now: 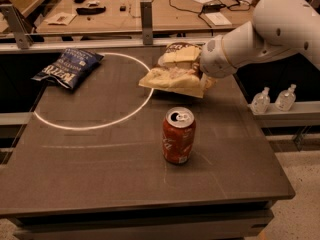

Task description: Pick brown chip bag

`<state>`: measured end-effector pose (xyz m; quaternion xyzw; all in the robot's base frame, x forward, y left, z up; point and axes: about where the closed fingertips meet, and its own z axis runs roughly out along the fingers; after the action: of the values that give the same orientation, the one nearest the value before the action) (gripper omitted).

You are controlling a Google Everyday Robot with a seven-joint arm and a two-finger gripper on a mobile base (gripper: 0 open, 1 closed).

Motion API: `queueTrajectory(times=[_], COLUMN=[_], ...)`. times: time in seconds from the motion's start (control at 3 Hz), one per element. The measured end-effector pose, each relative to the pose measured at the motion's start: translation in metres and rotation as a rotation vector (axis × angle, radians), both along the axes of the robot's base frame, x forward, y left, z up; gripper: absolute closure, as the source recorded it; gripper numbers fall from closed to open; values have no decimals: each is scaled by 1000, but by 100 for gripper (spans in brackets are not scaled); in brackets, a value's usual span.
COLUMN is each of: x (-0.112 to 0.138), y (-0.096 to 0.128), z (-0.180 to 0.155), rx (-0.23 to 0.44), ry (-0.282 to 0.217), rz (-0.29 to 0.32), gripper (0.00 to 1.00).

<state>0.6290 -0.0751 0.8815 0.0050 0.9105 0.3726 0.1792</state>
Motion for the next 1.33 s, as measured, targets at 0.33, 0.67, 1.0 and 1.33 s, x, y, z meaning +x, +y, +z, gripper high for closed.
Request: queueTrajectory(times=[0.33, 0.67, 1.0, 1.33], x=[4, 0, -4, -10], y=[-7, -16, -26, -34], z=[2, 10, 19, 22], rx=[60, 142, 192, 207], ry=[-24, -55, -81, -97], rz=[7, 2, -18, -34], gripper=[41, 63, 87, 100])
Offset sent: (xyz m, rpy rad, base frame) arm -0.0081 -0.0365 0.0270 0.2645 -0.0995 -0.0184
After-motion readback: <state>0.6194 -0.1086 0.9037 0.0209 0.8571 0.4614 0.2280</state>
